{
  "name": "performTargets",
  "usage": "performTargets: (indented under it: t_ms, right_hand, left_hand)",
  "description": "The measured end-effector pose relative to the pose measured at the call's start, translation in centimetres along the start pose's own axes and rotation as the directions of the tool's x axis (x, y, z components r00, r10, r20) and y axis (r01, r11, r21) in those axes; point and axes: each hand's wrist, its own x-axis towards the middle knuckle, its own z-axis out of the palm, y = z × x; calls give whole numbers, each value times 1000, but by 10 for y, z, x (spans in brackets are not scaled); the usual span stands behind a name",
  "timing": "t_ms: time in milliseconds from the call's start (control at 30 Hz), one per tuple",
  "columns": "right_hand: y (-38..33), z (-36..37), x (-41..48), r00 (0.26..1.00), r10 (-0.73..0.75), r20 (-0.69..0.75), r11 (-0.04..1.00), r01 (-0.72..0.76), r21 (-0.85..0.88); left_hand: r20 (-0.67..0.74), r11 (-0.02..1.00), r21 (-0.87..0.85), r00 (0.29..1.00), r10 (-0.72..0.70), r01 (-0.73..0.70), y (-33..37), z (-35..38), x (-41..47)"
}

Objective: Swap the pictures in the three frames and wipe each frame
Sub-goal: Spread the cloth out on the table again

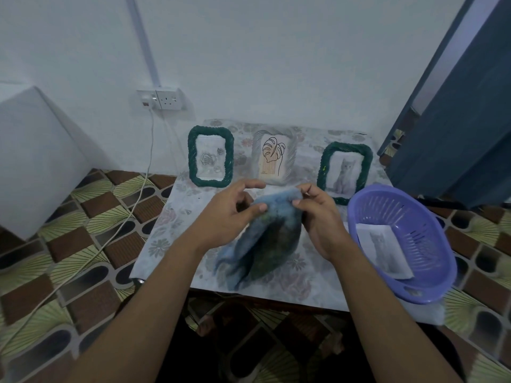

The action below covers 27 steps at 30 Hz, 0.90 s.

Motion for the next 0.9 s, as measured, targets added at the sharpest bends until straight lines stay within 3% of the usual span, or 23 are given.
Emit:
performTargets:
  t_ms: [133,267,367,533,667,800,900]
  right_hand:
    - [0,-1,0,986,164,22,979,-160,-123]
    - [-3,4,-3,955,288,74,941,-267,-207]
    - [-3,8,-2,955,295,17,934,-285,-216]
    - [1,4,1,998,60,-7,972,-60,-228]
    - [-2,5,3,989,-123,-84,967,101,-233]
    - [-13,8,6,960,-189,-207,977,162,-142]
    - [-21,1,8,921,-251,-297,965,216,-146]
  left_hand:
    - [-139,996,-87,990,-1,-11,-3,3,3]
    - [-82,990,-134,996,21,-32,1,6,3]
    - [-53,991,-109,996,77,-82,0,7,3]
    - [-54,990,-116,996,76,-82,-5,10,1]
    - [-23,978,-201,998,-53,48,-19,12,-3]
    - [78,985,126,989,-126,116,-38,13,-14]
    - [23,981,140,990,-141,137,-55,13,-20]
